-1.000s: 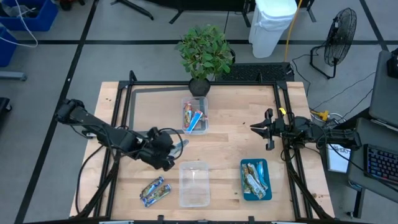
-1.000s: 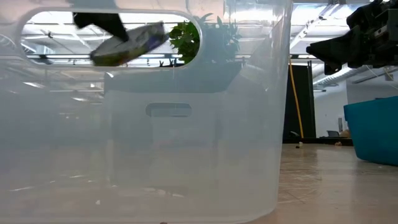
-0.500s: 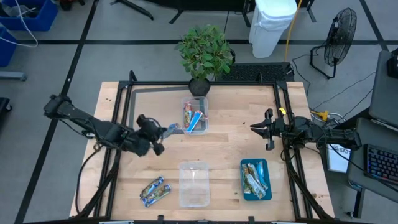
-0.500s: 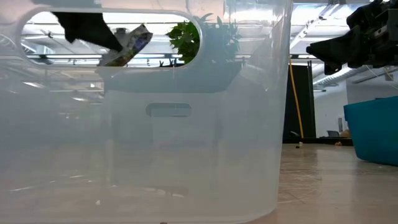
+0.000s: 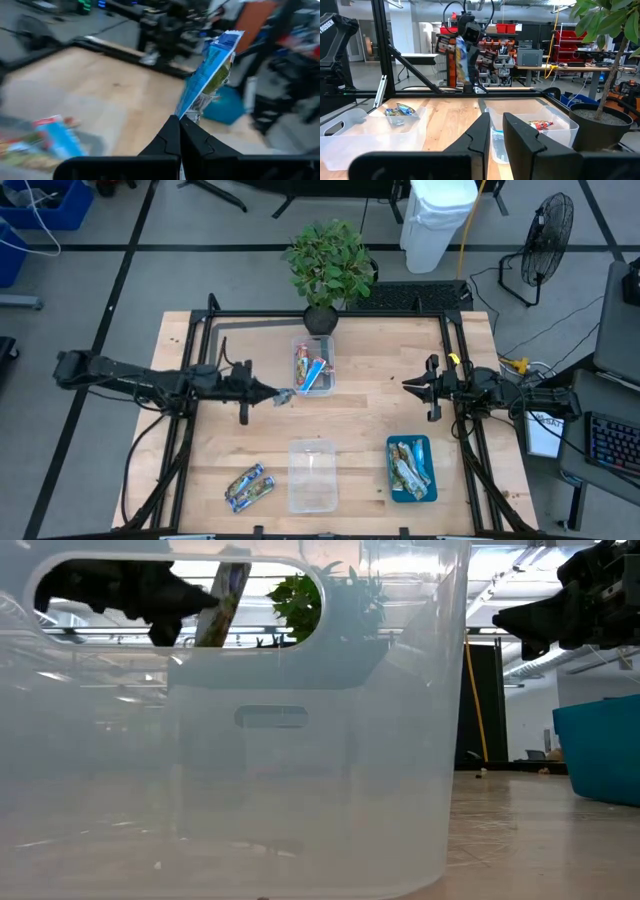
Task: Pick and place Granola Bars by type
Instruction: Put the blue granola bar into the bottom transparent bin
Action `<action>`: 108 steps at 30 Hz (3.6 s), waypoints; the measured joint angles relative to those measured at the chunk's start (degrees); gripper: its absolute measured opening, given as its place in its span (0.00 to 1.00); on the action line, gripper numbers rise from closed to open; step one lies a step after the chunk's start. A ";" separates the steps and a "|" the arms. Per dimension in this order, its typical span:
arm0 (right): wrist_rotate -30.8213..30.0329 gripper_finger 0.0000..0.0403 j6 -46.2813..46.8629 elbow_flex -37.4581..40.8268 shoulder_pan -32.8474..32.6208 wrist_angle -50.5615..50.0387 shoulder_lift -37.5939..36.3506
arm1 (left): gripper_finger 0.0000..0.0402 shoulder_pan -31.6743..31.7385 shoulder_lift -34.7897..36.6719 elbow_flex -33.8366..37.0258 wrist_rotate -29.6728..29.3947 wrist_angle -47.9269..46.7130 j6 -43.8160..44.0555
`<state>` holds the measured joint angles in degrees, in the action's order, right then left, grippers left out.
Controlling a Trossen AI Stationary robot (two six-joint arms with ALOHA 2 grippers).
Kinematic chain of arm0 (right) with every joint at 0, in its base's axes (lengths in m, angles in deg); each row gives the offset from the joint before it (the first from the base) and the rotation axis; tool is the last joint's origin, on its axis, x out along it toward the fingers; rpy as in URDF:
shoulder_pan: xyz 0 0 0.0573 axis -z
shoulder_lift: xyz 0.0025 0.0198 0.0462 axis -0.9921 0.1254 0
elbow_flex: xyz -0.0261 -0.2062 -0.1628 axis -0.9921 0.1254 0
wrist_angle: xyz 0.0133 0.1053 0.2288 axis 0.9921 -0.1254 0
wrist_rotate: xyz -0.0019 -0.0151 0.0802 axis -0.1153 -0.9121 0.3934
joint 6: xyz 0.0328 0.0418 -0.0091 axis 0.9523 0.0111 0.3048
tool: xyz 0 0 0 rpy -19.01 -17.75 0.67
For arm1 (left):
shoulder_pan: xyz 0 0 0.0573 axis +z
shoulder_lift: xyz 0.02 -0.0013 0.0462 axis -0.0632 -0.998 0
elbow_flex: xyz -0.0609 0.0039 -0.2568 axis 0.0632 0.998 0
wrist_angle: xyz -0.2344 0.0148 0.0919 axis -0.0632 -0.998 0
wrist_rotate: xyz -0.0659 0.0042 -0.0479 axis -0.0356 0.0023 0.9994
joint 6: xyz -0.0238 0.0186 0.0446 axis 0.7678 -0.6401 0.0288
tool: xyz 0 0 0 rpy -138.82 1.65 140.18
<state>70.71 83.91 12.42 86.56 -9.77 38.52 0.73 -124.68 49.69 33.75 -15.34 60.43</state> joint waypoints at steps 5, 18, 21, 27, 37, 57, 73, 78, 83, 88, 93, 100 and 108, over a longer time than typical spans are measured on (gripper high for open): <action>-0.02 0.11 0.02 0.00 -0.01 0.00 -0.02 | 0.00 1.30 -2.78 -2.17 11.19 3.97 4.64; 0.00 0.11 0.02 0.00 -0.01 0.00 -0.02 | 0.00 -3.78 -21.51 -16.35 14.61 -4.38 6.35; -0.01 0.11 0.02 0.01 -0.01 0.00 -0.02 | 0.00 -5.48 -25.36 -20.21 14.96 -7.53 7.50; 0.00 0.11 0.00 0.00 -0.02 0.00 -0.02 | 0.00 -8.01 -30.73 -25.35 15.07 -11.74 12.25; -0.01 0.11 0.01 0.02 -0.01 0.01 -0.02 | 0.00 -10.49 -35.65 -26.66 13.93 -13.16 18.59; -0.01 0.11 0.02 0.01 0.00 0.00 -0.02 | 0.02 -11.45 -37.23 -26.64 12.90 -18.50 21.77; -0.02 0.11 0.02 0.00 -0.02 0.00 -0.02 | 0.01 -11.32 -37.23 -26.59 13.36 -17.83 19.60; -0.02 0.11 0.01 0.00 0.00 0.00 -0.01 | 0.05 -11.21 -37.23 -26.57 13.40 -15.02 17.82; -0.01 0.11 0.01 0.01 0.00 0.00 -0.02 | 0.07 -11.21 -37.21 -26.57 13.47 -14.92 17.74; -0.01 0.11 0.01 0.01 0.00 0.00 -0.01 | 0.07 -11.21 -37.21 -26.57 13.47 -14.92 18.07; 0.00 0.11 0.02 0.00 -0.02 0.00 0.00 | 0.08 -11.21 -37.21 -26.57 13.47 -14.92 17.85; 0.00 0.11 0.01 0.00 -0.02 0.01 -0.02 | 0.08 -11.21 -37.21 -26.57 14.15 -15.02 17.66; 0.00 0.11 0.02 0.01 0.00 0.00 0.00 | 0.08 -11.21 -36.49 -26.57 18.99 -16.18 14.53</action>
<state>70.71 83.93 12.43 86.56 -9.77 38.51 -10.49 -161.17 23.12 52.75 -31.52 74.96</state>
